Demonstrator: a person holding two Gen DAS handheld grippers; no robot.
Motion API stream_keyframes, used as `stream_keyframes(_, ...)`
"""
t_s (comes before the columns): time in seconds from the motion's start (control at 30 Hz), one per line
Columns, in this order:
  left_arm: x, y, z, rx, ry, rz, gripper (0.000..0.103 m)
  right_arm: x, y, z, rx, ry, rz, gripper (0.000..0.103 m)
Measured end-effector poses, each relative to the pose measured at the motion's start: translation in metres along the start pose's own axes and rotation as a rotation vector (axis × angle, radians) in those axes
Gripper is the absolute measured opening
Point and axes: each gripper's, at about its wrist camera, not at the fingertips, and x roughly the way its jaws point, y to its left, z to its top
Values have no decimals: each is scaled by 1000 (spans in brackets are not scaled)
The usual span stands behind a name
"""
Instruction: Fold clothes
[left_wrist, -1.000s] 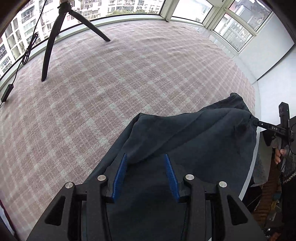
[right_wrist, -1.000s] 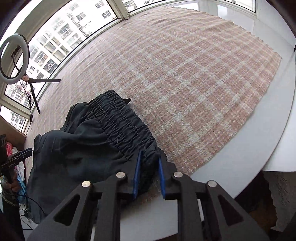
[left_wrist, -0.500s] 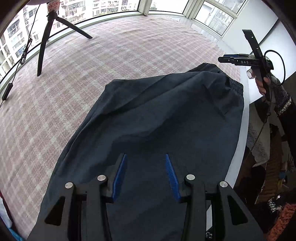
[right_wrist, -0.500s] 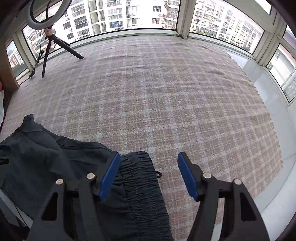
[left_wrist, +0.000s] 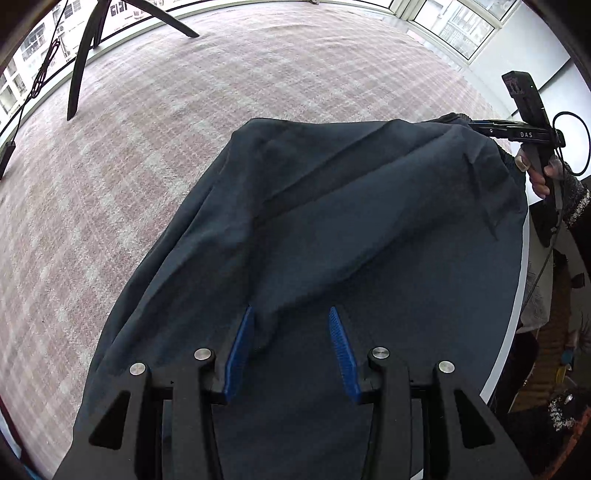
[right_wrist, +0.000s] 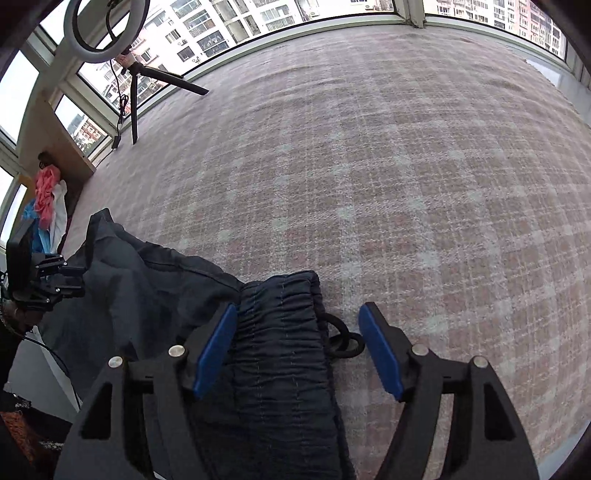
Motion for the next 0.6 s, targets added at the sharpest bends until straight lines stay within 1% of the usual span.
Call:
stream_keyframes(0.03,0,0,1,-2,-1,0,41,0,1,0,7,2,18,59)
stream_keyframes(0.07,0,1,1,-6,-3,2,41,0,3,-1,16,2,29,43)
stream_keyframes(0.1,0,0,2,-5,-5,2,41,-2,7,-4,26,2,31,42)
stream_keyframes(0.13,1,0,3,-4,-6,3,42,-4,11,-6,28,-4,17,38)
stream_keyframes(0.17,1,0,3,0,-7,5,42,-9,16,-9,24,-22,-19,29)
stream_keyframes(0.23,-1,-2,1,12,-9,12,43,-28,23,-13,63,-65,-83,21)
stream_keyframes(0.27,0,-4,1,19,-11,14,44,-38,20,-15,97,-97,-117,15)
stream_keyframes(0.33,-1,-4,-1,23,-17,10,44,-59,9,-22,170,-170,-218,15)
stream_keyframes(0.37,-2,-3,-1,22,-17,5,44,-62,0,-26,201,-180,-259,15)
stream_keyframes(0.43,-3,-2,0,17,-11,-2,44,-52,-13,-31,240,-131,-245,16)
stream_keyframes(0.47,-4,-2,1,17,-11,5,44,-49,-13,-28,242,-117,-247,20)
stream_keyframes(0.5,-5,-2,2,17,-11,14,44,-54,-10,-24,240,-128,-257,20)
stream_keyframes(0.53,-8,-2,3,18,-18,20,44,-59,-8,-20,238,-139,-267,26)
stream_keyframes(0.57,-12,-3,4,18,-29,9,44,-66,-5,-17,234,-161,-281,35)
stream_keyframes(0.6,-15,-4,8,20,-40,-3,44,-77,1,-14,221,-197,-296,41)
